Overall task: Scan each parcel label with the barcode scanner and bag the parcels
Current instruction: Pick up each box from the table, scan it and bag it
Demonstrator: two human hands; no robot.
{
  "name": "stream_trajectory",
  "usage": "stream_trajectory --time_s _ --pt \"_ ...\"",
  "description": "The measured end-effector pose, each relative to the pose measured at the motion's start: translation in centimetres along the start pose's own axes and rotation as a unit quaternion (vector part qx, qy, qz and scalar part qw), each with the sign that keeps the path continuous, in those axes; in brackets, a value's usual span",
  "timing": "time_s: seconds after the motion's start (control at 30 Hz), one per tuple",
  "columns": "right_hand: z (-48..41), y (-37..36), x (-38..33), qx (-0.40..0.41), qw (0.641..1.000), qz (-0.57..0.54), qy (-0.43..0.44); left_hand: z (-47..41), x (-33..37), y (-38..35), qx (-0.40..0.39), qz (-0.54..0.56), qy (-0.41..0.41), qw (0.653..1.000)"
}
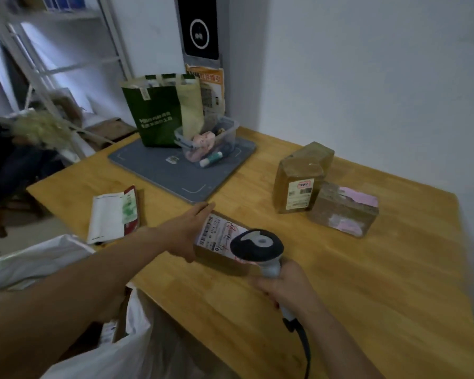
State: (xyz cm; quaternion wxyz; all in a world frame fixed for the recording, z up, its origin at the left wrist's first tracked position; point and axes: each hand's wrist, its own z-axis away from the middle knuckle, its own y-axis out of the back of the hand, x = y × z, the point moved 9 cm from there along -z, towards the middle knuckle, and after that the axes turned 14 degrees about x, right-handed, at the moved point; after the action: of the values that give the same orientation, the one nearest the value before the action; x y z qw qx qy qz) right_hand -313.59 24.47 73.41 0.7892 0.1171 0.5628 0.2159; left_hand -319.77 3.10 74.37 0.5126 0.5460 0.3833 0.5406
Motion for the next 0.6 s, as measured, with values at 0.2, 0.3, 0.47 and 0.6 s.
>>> stream_trajectory --time_s 0.2,0.3,0.47,0.6 --pt "1.3 -4.4 -5.7 -0.034 0.984 0.109 0.135 2.2 -5.6 3.4 -0.007 -0.082 0.018 0.996" --pt "1.8 -6.0 -7.2 -0.042 0.975 0.132 0.172 3.5 -7.7 4.1 -0.005 -0.102 0.026 0.994" --pt "2.7 -8.2 -9.7 -0.074 0.968 0.119 0.207 5.5 -10.5 4.9 0.006 -0.129 0.049 0.990" --pt "3.0 -9.6 -11.2 -0.083 0.959 0.129 0.240 6.8 -11.9 5.4 0.008 -0.132 0.066 0.989"
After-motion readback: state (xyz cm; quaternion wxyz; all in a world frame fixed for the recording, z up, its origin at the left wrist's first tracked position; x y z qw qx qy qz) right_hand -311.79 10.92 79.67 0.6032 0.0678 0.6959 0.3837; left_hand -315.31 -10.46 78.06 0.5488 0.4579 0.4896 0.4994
